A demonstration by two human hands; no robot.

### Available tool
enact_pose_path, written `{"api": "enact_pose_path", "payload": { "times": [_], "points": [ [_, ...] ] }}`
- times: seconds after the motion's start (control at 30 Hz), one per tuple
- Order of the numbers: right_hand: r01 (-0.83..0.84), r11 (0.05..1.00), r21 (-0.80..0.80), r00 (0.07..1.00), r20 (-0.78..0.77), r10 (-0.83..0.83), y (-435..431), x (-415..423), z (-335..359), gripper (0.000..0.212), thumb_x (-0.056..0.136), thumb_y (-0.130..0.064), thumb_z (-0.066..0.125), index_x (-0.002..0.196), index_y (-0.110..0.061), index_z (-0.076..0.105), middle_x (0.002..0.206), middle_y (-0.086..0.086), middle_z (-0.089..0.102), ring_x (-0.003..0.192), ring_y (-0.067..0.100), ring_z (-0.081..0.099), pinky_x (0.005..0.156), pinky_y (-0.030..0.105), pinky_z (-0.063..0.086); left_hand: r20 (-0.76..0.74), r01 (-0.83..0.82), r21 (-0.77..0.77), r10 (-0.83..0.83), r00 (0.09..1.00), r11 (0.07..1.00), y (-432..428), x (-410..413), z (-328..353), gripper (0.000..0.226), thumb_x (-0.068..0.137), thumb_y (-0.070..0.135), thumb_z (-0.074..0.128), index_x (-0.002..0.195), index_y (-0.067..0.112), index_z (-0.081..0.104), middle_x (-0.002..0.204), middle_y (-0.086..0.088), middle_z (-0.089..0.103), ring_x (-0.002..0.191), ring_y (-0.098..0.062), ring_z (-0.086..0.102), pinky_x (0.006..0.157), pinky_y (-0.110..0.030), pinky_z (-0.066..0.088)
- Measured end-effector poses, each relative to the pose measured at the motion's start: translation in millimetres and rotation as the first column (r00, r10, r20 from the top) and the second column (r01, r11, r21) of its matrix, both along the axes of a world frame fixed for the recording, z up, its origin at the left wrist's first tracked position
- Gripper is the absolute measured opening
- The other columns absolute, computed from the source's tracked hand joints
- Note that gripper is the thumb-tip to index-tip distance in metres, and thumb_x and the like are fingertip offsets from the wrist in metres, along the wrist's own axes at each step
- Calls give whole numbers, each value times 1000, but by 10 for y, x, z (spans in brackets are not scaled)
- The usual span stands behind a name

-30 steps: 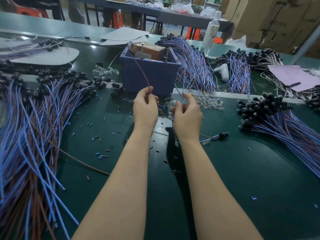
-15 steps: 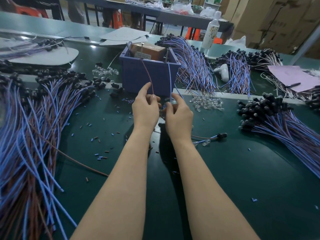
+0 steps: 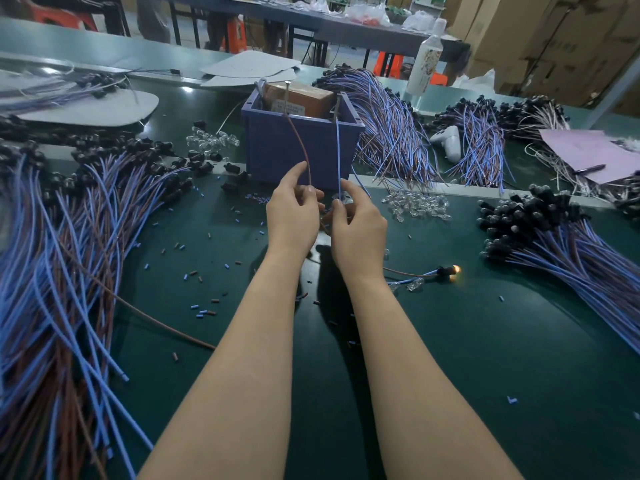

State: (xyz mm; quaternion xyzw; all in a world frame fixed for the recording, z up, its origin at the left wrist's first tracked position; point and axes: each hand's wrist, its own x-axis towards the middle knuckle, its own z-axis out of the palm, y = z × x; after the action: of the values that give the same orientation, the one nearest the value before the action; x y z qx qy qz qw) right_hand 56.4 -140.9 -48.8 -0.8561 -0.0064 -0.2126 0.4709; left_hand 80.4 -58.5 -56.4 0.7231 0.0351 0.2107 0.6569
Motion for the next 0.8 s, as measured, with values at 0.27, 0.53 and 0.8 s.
{"api": "enact_pose_path", "payload": {
  "times": [0.27, 0.53, 0.8],
  "points": [
    [1, 1000, -4, 1000, 23, -1, 1, -11, 2, 35, 94, -12, 50, 128, -15, 57, 99, 10, 71, 92, 27, 64, 86, 36, 47, -21, 11, 15, -11, 1000, 1000, 0, -19, 16, 42, 97, 8, 45, 137, 19, 47, 78, 10, 62, 61, 3, 58, 65, -17, 51],
    [2, 1000, 11, 1000, -2, -2, -1, -14, 11, 28, 94, -13, 51, 120, -12, 60, 98, 10, 71, 92, 27, 65, 88, 40, 47, -39, 20, 5, -20, 999, 1000, -2, -58, 59, 31, 97, 9, 47, 127, 9, 55, 86, 6, 68, 78, -5, 63, 73, -19, 54],
    [-151, 988, 29, 988, 25, 151, -132, -168, 315, 15, 96, -15, 50, 103, -13, 63, 87, 2, 67, 83, 21, 62, 77, 30, 47, 51, 111, -3, -111, 992, 994, -71, -188, 463, 13, 93, 14, 57, 96, 9, 68, 86, -3, 68, 82, -15, 64, 82, -34, 55]
  ]
}}
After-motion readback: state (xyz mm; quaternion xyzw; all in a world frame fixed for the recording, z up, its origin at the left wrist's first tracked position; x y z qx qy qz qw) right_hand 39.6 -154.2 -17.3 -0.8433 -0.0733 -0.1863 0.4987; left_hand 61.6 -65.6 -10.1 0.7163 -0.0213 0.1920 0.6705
